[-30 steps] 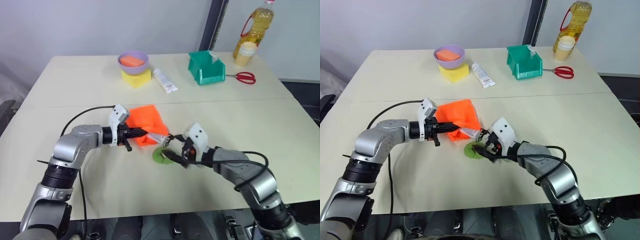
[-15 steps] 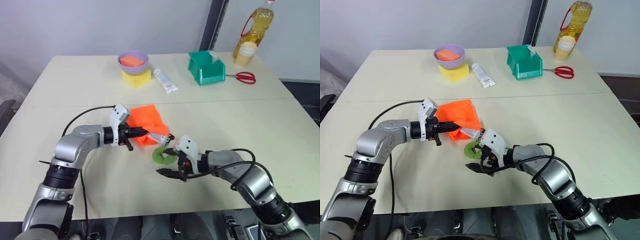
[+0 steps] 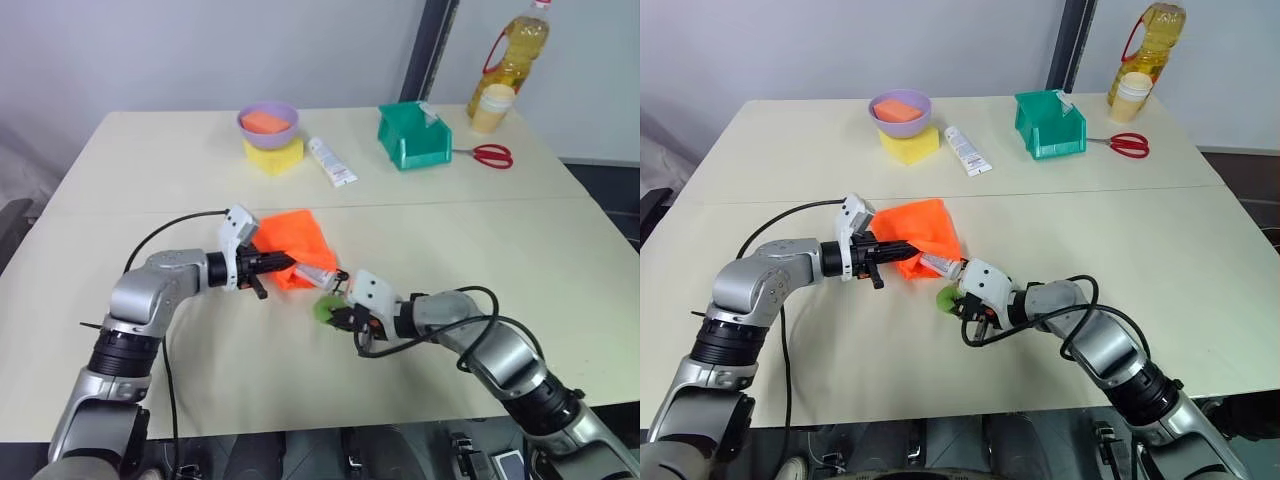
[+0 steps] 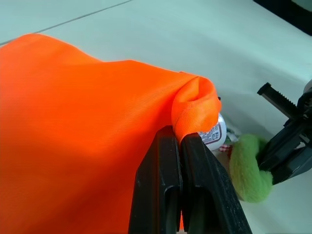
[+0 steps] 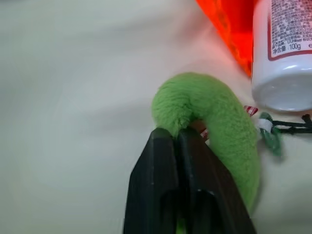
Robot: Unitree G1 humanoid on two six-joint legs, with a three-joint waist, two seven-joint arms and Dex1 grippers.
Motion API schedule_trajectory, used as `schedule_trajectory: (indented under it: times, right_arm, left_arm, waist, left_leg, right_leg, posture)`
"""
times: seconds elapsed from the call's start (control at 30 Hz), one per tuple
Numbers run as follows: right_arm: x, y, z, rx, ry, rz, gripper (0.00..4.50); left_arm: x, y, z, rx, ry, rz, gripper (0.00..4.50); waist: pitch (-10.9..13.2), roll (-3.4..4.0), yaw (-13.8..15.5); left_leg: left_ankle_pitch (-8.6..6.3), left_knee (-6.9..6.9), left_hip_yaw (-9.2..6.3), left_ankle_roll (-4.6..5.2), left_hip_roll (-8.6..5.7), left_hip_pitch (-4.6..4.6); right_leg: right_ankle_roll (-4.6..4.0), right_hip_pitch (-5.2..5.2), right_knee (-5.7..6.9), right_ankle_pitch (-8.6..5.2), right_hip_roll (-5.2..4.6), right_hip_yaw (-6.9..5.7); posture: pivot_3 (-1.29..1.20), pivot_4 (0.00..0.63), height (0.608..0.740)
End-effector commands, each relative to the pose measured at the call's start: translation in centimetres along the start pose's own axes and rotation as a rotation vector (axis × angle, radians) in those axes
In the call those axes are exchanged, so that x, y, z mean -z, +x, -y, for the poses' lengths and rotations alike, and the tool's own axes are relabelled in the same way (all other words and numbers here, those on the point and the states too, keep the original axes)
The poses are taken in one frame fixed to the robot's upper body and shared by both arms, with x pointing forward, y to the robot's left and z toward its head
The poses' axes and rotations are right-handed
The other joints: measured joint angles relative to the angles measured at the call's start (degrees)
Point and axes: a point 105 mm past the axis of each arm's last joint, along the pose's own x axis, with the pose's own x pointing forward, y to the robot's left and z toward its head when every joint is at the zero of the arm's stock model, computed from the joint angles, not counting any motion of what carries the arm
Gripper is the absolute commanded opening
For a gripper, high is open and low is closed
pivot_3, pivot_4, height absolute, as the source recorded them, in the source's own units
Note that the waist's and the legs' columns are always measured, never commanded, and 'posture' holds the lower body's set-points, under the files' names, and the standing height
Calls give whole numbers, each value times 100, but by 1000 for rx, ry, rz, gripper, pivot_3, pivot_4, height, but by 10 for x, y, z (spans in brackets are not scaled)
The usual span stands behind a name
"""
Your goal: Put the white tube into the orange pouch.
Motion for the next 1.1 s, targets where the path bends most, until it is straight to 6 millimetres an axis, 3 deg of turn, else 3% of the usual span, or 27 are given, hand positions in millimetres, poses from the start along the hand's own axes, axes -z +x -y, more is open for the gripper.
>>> schedule_trajectory:
  times: [0.03,0.13,0.33,0.37,0.57,0.77,1.1]
  right_arm:
    - [-8,-16,2,26,-29,40,37]
    - [-30,-49,-7,-4,-26,177,0]
    - [-60,-93,-13,-18,71,377,0]
    - [-66,-101,-12,-10,82,418,0]
    - [-96,-123,-5,14,118,609,0]
    - [-99,-122,-5,1,125,607,0]
    - [-98,-113,-8,-8,137,610,0]
  left_arm:
    - [-17,-4,5,21,50,57,0]
    - [-23,-13,11,69,16,97,893]
    - [-24,-17,9,49,47,94,4052]
    - [-26,-18,9,52,60,102,4393]
    - [-43,-15,23,121,293,155,4393]
    - [-41,-3,43,221,518,129,4393]
    - [-43,16,56,274,526,186,4393]
  waist:
    - [0,0,4]
    - [2,-3,20]
    - [4,-6,-13]
    - [4,-6,-9]
    - [4,-6,-2]
    - [4,-5,12]
    - [4,-6,2]
  left_leg:
    - [0,0,-1,0,0,0]
    - [0,-1,-3,0,-1,-5]
    - [0,-3,-5,0,3,8]
    - [0,-3,-6,0,3,9]
    - [0,-2,-2,0,2,7]
    - [0,-8,-3,0,1,1]
    - [0,-8,-2,0,1,0]
  right_leg:
    - [0,0,0,0,0,0]
    - [3,0,0,-2,-1,-1]
    - [4,9,-2,-2,3,0]
    - [4,9,-2,-2,4,0]
    - [2,9,-3,-2,0,3]
    - [1,8,-14,-3,-2,5]
    - [4,8,-16,-2,0,5]
  posture:
    - [0,150,731]
    - [0,150,731]
    - [0,150,731]
    - [0,150,731]
    - [0,150,731]
    - [0,150,731]
    - [0,150,731]
